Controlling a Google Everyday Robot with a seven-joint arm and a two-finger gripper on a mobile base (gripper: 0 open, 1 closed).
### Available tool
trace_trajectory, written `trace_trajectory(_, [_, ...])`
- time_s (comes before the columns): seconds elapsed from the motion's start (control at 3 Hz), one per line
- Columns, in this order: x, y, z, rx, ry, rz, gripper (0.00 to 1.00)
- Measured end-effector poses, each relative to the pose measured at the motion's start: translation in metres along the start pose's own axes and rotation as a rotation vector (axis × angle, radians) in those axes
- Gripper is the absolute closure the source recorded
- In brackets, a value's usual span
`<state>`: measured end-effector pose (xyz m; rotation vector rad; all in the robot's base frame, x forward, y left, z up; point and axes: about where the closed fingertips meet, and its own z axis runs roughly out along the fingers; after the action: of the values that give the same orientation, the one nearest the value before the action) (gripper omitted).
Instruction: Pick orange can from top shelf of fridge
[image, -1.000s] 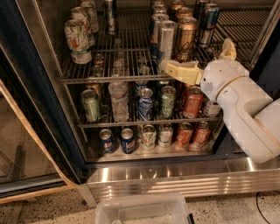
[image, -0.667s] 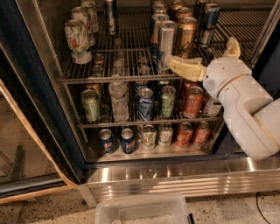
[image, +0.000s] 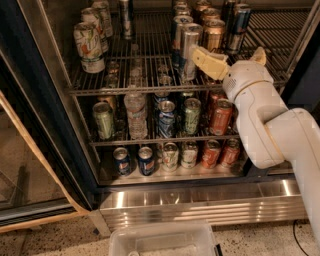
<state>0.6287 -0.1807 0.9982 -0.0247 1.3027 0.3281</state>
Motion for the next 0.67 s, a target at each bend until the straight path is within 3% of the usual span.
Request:
trace_trajectory(0.33, [0.0093, -0.0225, 0.0066, 0.095, 0.031, -0.097, 0.0])
trace_trajectory(0.67, [0.0, -0.0282, 0.0003, 0.181, 0.072, -0.236, 0.0])
